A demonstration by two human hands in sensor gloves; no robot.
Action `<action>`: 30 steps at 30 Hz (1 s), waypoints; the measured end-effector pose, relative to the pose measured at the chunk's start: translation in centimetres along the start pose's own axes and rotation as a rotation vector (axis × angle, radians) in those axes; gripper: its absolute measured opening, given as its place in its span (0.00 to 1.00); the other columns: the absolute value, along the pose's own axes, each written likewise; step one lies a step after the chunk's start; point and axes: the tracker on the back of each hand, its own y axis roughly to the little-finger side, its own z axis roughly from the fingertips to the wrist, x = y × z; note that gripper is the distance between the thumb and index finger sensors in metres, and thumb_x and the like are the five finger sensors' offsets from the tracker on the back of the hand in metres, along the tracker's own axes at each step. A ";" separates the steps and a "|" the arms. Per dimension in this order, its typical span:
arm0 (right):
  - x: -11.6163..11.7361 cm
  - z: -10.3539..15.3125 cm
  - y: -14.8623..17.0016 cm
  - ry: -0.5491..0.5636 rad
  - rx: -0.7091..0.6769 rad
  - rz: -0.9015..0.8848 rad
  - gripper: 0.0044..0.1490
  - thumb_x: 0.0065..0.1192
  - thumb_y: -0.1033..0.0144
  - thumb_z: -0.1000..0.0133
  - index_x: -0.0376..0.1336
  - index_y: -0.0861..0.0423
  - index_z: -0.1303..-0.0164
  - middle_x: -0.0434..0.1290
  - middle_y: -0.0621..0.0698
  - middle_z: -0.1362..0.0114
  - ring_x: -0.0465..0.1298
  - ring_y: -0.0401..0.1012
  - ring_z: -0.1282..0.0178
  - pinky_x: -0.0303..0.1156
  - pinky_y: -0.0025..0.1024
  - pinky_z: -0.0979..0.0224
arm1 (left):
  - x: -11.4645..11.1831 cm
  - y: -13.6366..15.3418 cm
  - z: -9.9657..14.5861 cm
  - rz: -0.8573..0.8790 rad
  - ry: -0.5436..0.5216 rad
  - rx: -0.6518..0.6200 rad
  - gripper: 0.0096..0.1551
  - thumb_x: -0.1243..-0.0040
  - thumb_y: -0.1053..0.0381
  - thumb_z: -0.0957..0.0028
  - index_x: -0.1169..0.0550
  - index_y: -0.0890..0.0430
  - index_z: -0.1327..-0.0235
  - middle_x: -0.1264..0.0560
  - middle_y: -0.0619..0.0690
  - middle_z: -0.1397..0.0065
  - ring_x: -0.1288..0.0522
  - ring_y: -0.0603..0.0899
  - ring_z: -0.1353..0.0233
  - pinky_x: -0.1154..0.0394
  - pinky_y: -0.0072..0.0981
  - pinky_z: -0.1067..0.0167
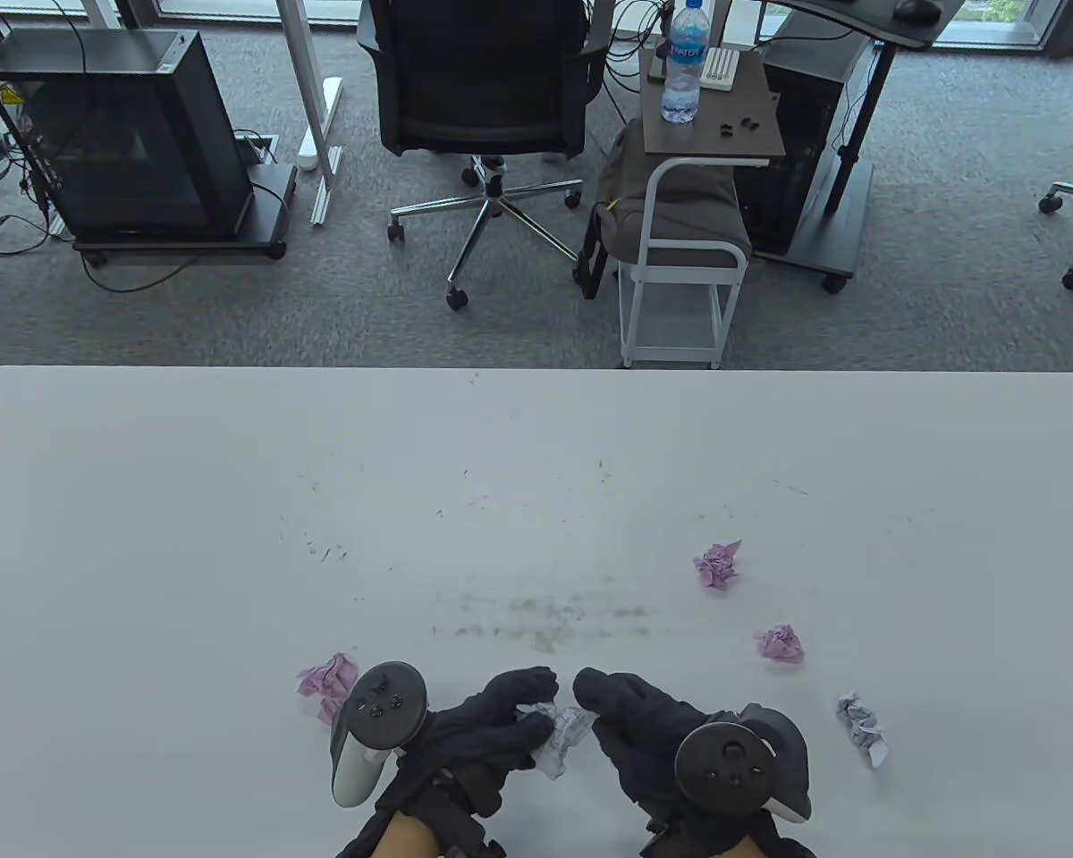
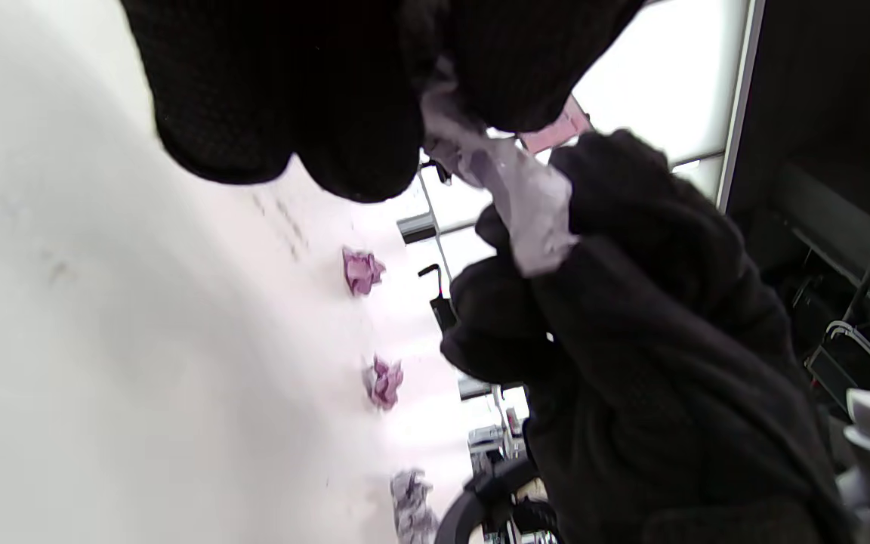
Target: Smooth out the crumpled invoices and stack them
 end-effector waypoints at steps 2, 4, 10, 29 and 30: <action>0.1 0.0 0.1 -0.015 0.001 0.013 0.28 0.66 0.74 0.43 0.60 0.55 0.32 0.74 0.59 0.35 0.81 0.47 0.47 0.82 0.41 0.49 | 0.3 -0.1 0.1 0.011 -0.036 -0.024 0.28 0.38 0.59 0.38 0.30 0.59 0.25 0.32 0.63 0.27 0.19 0.62 0.39 0.20 0.55 0.40; 0.3 0.0 0.1 -0.035 0.001 0.023 0.29 0.66 0.74 0.43 0.60 0.55 0.31 0.73 0.59 0.34 0.80 0.48 0.46 0.82 0.42 0.48 | 0.5 -0.4 0.3 -0.015 -0.069 -0.057 0.27 0.38 0.60 0.38 0.30 0.57 0.26 0.33 0.62 0.26 0.20 0.62 0.37 0.20 0.55 0.39; -0.8 0.4 1.9 -0.049 0.061 -0.057 0.40 0.56 0.50 0.36 0.47 0.57 0.21 0.52 0.70 0.19 0.66 0.61 0.29 0.75 0.54 0.38 | 0.6 -1.7 0.7 -0.222 -0.116 -0.175 0.23 0.37 0.64 0.40 0.26 0.52 0.32 0.35 0.56 0.24 0.22 0.63 0.33 0.23 0.57 0.36; 1.6 -0.4 2.9 -0.213 0.163 -0.526 0.26 0.65 0.63 0.39 0.61 0.59 0.34 0.71 0.68 0.30 0.79 0.57 0.42 0.79 0.52 0.44 | -1.1 -2.6 0.7 -0.002 -0.018 -0.253 0.21 0.39 0.65 0.40 0.25 0.53 0.34 0.43 0.59 0.19 0.24 0.62 0.28 0.24 0.56 0.32; 1.2 -0.4 2.9 -0.175 0.155 -0.489 0.26 0.66 0.65 0.40 0.61 0.59 0.35 0.72 0.68 0.31 0.79 0.56 0.43 0.79 0.51 0.44 | -1.0 -2.2 0.7 0.016 -0.029 -0.234 0.20 0.39 0.65 0.40 0.25 0.52 0.35 0.44 0.59 0.19 0.24 0.62 0.28 0.24 0.56 0.32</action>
